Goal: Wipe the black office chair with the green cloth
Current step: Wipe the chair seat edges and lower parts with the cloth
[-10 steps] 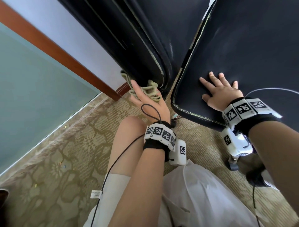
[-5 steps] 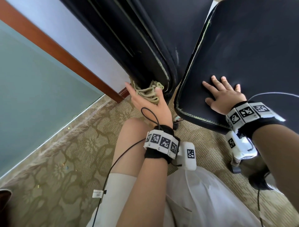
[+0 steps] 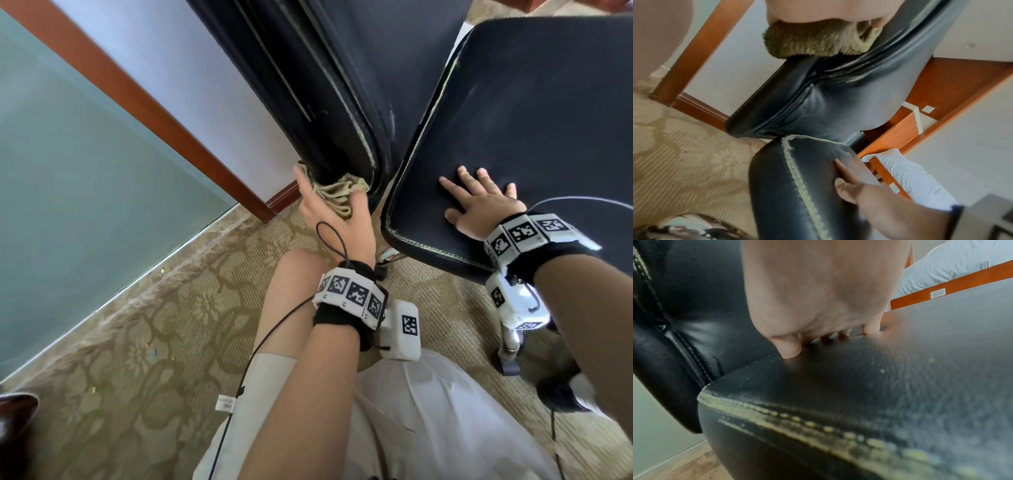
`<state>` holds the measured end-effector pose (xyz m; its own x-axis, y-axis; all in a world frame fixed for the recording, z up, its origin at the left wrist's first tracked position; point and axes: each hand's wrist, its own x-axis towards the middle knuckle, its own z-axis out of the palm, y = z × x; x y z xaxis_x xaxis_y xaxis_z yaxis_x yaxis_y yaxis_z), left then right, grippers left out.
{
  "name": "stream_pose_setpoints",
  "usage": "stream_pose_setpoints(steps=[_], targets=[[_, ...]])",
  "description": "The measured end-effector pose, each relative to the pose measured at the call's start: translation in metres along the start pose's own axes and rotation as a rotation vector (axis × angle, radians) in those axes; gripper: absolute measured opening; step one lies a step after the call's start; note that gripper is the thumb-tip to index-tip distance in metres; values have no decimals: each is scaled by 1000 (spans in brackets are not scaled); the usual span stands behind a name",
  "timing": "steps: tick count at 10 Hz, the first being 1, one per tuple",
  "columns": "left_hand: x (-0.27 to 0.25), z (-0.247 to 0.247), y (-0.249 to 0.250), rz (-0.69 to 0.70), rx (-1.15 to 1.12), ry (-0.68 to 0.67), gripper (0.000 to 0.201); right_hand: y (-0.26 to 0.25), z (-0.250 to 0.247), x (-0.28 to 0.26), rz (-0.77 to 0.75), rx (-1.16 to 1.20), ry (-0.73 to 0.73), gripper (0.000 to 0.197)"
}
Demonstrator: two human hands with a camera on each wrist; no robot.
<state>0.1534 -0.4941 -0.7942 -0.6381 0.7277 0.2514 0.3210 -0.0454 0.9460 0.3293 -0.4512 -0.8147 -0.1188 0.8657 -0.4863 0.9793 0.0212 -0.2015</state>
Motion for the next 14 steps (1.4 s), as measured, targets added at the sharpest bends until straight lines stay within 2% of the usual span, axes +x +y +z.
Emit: stream_pose_setpoints(steps=[1, 2, 4, 7, 8, 9, 10, 11, 12, 13, 14], targets=[[3, 3, 4, -16, -33, 29, 79, 0, 1, 1, -3, 6, 0, 58], [6, 6, -3, 13, 13, 80, 69, 1, 1, 1, -4, 8, 4, 57], [4, 14, -18, -71, -5, 117, 67, 3, 4, 2, -12, 17, 19, 57], [-4, 8, -24, -66, 58, 58, 67, 3, 6, 3, -8, 19, 16, 57], [-1, -3, -5, 69, -22, 93, 66, 3, 6, 3, -9, 19, 16, 57], [19, -10, 32, 244, -168, 129, 65, 4, 7, 3, -8, 17, 21, 57], [41, -16, 70, 355, -225, 156, 65, 4, 6, 2, -8, 14, 15, 57], [48, -16, 84, 356, -255, 150, 64, 3, 6, 2, -6, 7, 10, 57], [39, -17, 81, 230, -259, 107, 53, 3, 5, 2, -7, 2, 14, 57], [28, -23, 82, 201, -222, 19, 66, 3, 5, 2, -11, 3, 24, 57], [31, -22, 88, 225, -165, 51, 75, 3, 7, 3, 1, 4, 23, 57]])
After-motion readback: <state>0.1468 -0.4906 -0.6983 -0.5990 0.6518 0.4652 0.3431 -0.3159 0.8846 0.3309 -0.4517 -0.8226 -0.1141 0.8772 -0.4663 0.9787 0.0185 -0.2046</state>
